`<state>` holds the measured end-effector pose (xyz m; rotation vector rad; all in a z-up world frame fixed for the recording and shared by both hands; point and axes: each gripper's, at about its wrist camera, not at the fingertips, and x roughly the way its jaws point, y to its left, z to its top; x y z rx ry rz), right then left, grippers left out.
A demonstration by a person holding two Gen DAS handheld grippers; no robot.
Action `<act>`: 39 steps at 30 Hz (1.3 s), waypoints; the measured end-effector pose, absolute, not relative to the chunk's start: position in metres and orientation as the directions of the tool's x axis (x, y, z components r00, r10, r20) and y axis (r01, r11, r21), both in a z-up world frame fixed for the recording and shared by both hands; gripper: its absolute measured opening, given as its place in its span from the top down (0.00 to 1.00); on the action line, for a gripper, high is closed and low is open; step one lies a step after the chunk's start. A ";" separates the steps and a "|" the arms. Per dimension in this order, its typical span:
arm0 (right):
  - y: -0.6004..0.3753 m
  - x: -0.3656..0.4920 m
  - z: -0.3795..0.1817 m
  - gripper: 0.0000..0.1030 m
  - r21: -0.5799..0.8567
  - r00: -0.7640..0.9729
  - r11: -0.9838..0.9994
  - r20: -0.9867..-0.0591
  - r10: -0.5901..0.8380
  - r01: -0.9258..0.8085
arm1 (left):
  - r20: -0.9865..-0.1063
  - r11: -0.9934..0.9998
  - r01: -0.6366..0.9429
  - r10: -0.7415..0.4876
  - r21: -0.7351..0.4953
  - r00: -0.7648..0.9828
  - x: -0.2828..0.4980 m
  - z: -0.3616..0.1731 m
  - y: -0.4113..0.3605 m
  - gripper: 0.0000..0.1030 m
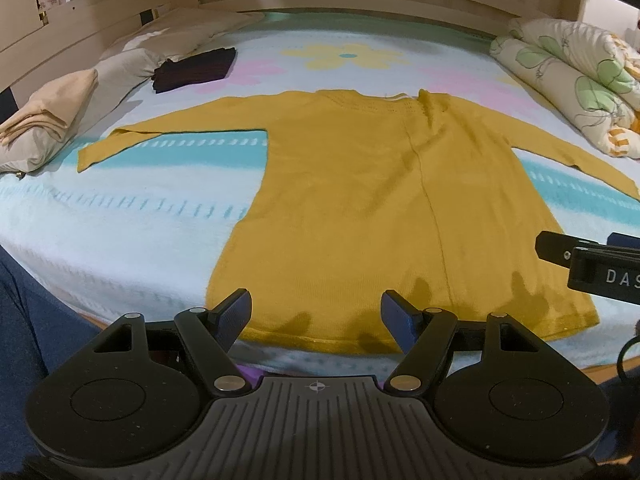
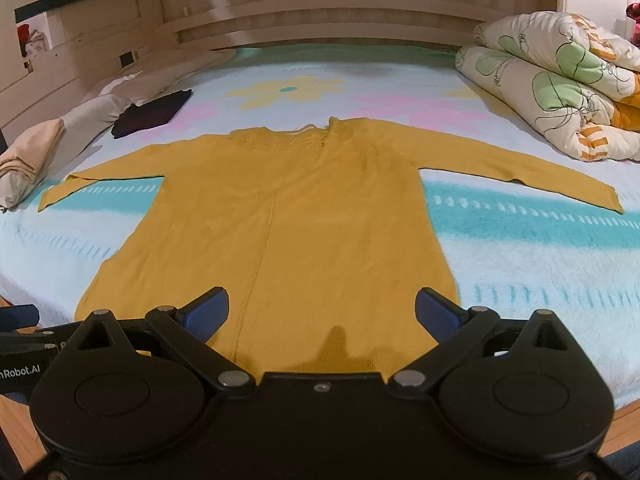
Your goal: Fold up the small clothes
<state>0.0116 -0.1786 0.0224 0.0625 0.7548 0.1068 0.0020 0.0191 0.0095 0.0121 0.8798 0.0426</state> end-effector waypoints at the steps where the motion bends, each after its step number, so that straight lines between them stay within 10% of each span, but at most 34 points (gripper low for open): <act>1: -0.179 0.012 0.023 0.03 0.095 0.723 0.993 -0.680 0.119 -0.075 | -0.770 0.999 -0.033 0.042 0.028 0.637 0.002 0.010 0.019 0.32; 39: -0.175 0.015 0.022 0.03 0.096 0.695 0.992 -0.708 0.126 -0.082 | -0.800 1.000 -0.028 0.018 0.001 0.600 0.006 0.002 0.019 0.32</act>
